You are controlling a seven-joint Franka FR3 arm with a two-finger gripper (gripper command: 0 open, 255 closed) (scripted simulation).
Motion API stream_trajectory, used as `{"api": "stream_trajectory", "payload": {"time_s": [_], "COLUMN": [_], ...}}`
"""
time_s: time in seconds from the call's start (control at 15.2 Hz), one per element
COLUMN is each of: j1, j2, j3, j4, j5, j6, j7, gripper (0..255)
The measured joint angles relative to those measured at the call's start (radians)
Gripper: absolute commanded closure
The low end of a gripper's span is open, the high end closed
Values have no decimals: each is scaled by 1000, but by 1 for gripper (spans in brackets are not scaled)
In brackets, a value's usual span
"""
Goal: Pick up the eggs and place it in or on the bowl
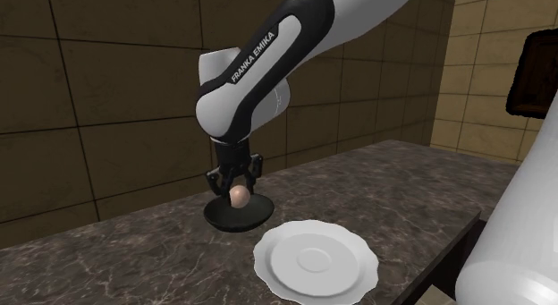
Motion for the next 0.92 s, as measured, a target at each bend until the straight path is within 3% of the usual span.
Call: {"api": "stream_trajectory", "payload": {"time_s": [0.2,0.26,0.66,0.92], "j1": [0,0,0,12], "j2": [1,1,1,-60], "j3": [0,0,0,3], "j4": [-1,-1,-1,39], "j5": [-1,-1,-1,40], "j6": [2,2,2,-92], "j7": [1,1,1,-27], "gripper": [255,0,0,0]}}
